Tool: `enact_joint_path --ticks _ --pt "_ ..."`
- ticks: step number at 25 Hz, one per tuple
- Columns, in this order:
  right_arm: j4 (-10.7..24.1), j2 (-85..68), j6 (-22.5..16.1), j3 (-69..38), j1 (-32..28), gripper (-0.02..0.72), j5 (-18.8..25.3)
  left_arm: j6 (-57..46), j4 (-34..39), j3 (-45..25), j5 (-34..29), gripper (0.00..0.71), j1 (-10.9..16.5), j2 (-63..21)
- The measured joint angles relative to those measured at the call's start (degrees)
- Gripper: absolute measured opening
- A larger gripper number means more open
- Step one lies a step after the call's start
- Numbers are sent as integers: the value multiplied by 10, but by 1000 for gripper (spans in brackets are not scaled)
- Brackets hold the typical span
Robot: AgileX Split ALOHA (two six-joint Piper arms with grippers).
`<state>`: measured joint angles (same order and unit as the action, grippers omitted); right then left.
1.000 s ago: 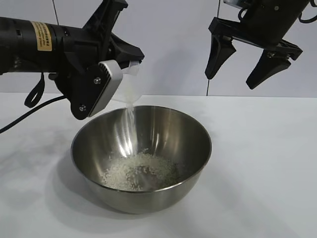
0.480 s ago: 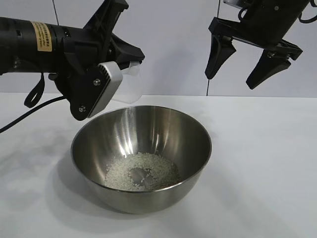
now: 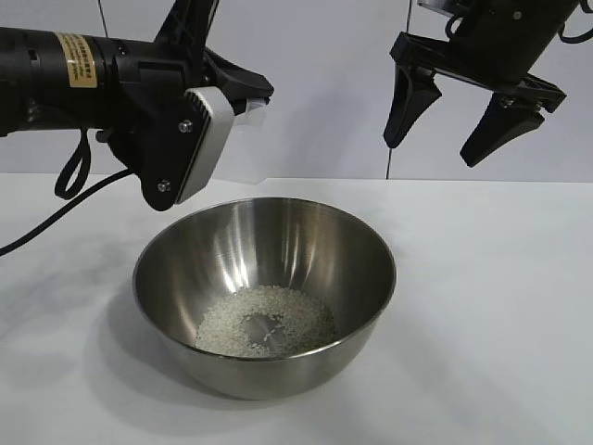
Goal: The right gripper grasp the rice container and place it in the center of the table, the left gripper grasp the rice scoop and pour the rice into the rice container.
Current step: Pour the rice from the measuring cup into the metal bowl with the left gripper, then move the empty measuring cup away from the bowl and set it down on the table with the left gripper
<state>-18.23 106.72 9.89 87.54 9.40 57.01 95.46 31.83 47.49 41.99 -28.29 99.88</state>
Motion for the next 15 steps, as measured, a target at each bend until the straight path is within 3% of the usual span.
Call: enact_joint_path --ticks 10,15 --pt "0 0 0 0 0 610 0 -176 -12 -12 99 8 -2 0" --pt "0 0 0 0 0 610 -1 -244 -67 -36 129 8 -29 0"
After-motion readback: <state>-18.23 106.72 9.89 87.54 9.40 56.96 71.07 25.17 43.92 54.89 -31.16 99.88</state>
